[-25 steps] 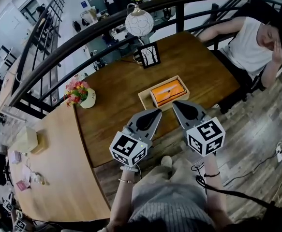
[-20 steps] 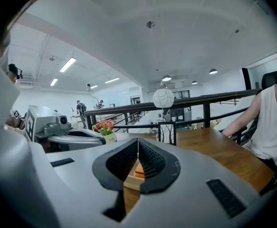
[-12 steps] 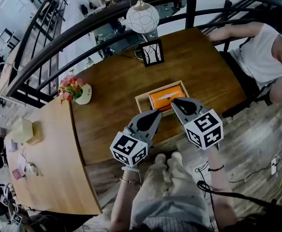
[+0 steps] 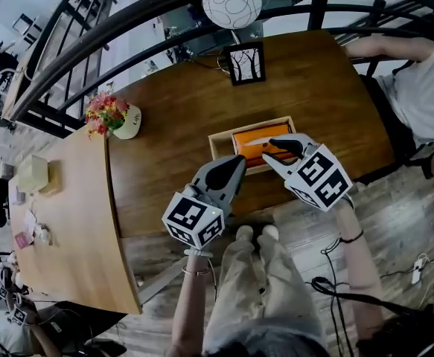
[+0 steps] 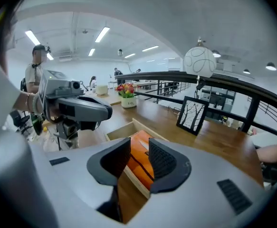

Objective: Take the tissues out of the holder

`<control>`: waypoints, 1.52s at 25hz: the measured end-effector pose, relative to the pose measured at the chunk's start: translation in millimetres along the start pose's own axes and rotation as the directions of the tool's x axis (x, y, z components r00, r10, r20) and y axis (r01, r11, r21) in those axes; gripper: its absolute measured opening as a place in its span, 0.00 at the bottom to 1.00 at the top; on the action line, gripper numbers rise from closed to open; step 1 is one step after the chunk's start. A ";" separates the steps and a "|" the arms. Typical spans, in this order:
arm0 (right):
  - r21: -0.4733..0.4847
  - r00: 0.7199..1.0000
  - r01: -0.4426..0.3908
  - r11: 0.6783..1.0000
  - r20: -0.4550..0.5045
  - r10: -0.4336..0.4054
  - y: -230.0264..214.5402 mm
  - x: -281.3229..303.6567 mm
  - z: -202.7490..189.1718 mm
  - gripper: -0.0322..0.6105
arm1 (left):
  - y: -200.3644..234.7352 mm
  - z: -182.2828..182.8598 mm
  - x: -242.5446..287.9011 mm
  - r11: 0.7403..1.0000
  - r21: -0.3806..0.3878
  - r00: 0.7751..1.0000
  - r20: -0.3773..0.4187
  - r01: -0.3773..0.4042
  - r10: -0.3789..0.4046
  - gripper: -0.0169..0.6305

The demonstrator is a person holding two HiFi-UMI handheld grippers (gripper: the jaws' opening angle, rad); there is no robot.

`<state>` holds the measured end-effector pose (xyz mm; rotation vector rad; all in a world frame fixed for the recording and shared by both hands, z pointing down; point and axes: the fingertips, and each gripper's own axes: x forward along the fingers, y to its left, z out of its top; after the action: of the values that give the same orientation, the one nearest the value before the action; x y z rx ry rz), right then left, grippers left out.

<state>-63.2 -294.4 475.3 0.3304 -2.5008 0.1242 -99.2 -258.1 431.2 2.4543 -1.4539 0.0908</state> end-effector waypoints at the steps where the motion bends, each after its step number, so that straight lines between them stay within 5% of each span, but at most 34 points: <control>1: -0.033 0.999 -0.024 0.999 -0.027 0.023 -0.7 3.4 -2.0 0.21 | 1.7 -1.0 1.0 1.000 -0.002 1.000 -0.002 -0.007 0.007 0.04; 13: -0.169 0.951 -0.205 0.964 -0.267 0.155 -9.6 33.7 -17.8 0.21 | 13.0 -12.7 21.0 1.000 -0.013 0.996 -0.083 0.017 -0.018 0.04; 24: -0.295 0.876 -0.288 0.911 -0.465 0.127 -3.8 45.3 -41.5 0.21 | 15.6 -12.5 18.6 1.000 -0.012 0.995 -0.094 0.022 -0.023 0.04; 27: -0.355 0.866 -0.301 0.885 -0.490 0.097 -3.1 46.3 -41.5 0.11 | 15.7 -12.5 15.7 1.000 -0.007 0.995 -0.101 0.020 -0.020 0.04; 38: -0.318 0.926 -0.208 0.925 -0.370 0.081 -2.5 31.1 -18.2 0.07 | 15.9 -7.7 -3.8 1.000 0.003 0.996 -0.094 0.001 0.000 0.04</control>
<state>-76.7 -300.2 508.3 -0.0316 -2.1340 -0.1908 -114.1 -259.8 441.1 2.4177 -1.4144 0.2056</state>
